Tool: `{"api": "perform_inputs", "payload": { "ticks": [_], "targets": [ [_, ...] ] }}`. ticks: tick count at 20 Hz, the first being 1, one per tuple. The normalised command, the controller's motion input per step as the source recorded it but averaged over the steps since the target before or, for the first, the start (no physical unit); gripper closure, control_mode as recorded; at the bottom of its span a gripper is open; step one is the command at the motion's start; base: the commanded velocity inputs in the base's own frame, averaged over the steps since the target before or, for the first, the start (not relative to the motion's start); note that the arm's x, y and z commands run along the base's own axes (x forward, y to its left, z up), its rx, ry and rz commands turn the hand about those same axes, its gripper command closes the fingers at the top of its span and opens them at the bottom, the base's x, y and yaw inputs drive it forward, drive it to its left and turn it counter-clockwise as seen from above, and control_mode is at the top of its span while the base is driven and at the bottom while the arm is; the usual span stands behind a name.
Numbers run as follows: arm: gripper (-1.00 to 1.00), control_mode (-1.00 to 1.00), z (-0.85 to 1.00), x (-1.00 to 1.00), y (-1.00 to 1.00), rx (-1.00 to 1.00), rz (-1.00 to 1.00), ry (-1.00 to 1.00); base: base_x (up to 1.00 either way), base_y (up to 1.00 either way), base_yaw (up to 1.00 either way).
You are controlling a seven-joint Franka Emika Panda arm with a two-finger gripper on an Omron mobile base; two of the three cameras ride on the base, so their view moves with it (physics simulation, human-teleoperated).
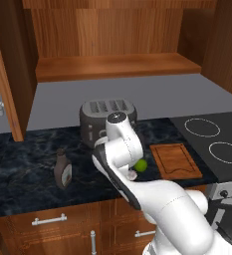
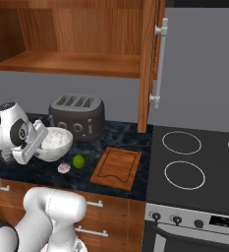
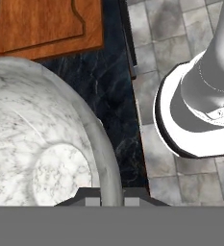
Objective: Open the cabinet. Place the bowl and condiment on the counter. Then place the lime and garlic on the cutting board.
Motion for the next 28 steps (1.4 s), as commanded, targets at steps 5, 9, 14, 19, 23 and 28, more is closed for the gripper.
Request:
{"api": "perform_inputs", "payload": {
  "ticks": [5, 9, 14, 19, 23, 28],
  "targets": [
    [1.00, -1.00, -0.16, 0.13, 0.01, 0.00, 0.02, 0.03, 0.00, 0.00, 0.00],
    [1.00, -1.00, -0.15, 0.14, 0.05, 0.00, 0.03, 0.03, 0.00, 0.00, 0.00],
    [1.00, -1.00, -0.16, 0.15, 0.10, 0.00, 0.02, 0.02, 0.00, 0.00, 0.00],
    [1.00, -1.00, -0.17, 0.14, 0.14, 0.00, 0.02, 0.00, 0.00, 0.00, 0.00],
    [1.00, -1.00, -0.18, 0.20, 0.09, 0.00, 0.02, 0.00, 0.00, 0.00, 0.00],
    [1.00, -1.00, -0.19, 0.13, 0.00, 0.00, 0.01, 0.00, 0.00, 0.00, 0.00]
  ]
}}
